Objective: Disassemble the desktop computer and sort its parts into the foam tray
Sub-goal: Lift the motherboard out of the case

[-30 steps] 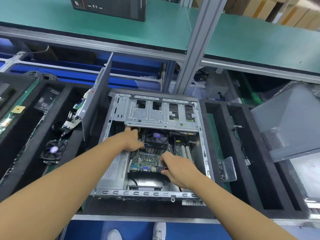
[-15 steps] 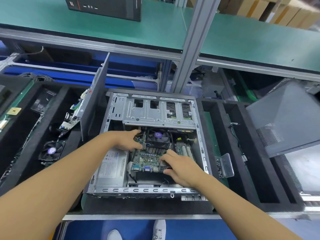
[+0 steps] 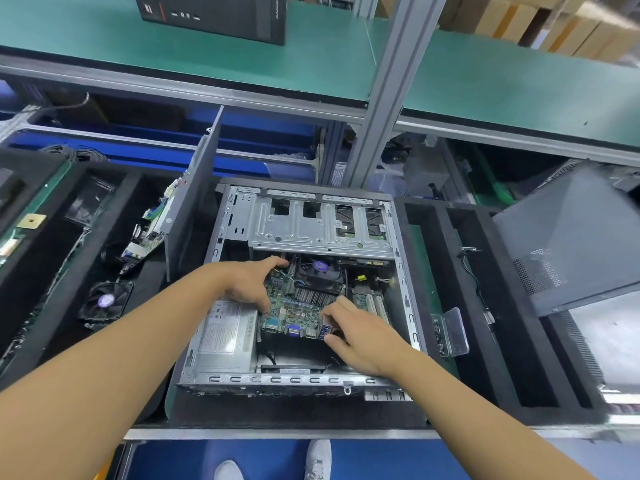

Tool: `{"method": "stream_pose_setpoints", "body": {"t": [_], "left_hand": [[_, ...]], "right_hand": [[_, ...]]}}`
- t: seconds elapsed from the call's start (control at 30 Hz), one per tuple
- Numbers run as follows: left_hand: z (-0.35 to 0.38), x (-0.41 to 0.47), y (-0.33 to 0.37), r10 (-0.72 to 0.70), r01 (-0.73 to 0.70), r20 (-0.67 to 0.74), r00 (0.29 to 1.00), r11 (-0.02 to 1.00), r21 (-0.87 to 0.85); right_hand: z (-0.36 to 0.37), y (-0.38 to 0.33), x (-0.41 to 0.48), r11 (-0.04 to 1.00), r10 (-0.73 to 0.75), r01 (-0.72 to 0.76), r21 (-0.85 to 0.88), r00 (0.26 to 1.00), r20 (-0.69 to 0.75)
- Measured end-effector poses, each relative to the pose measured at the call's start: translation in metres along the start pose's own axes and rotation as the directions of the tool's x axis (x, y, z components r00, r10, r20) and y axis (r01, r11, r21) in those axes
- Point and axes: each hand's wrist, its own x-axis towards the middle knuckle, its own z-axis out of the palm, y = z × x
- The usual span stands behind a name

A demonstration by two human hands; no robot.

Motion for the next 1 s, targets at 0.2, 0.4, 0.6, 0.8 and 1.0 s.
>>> {"method": "stream_pose_setpoints", "body": {"t": [0.2,0.4,0.6,0.8,1.0], "left_hand": [[0.001,0.004,-0.002,0.008,-0.01,0.05,0.999,0.999,0.051],[0.001,0.007,-0.01,0.028,-0.023,0.121,0.992,0.999,-0.042],[0.005,-0.003,-0.008,0.021,-0.023,0.009,1.0,0.974,0.226],[0.004,-0.01,-0.006,-0.01,0.044,-0.084,0.996,0.911,0.411],[0.002,-0.008,-0.002,-0.099,0.088,-0.002,0.995,0.877,0.472]], "right_hand": [[-0.002,-0.007,0.008,0.957,0.017,0.008,-0.289,0.996,0.084],[-0.009,0.002,0.009,0.932,-0.053,0.091,-0.351,0.992,0.116],[0.003,-0.001,0.015,0.934,-0.039,0.082,-0.348,0.991,0.128],[0.006,-0.002,0.02,0.918,-0.075,0.119,-0.379,0.989,0.129],[-0.001,0.003,0.015,0.9,-0.089,0.136,-0.414,0.987,0.13]]}}
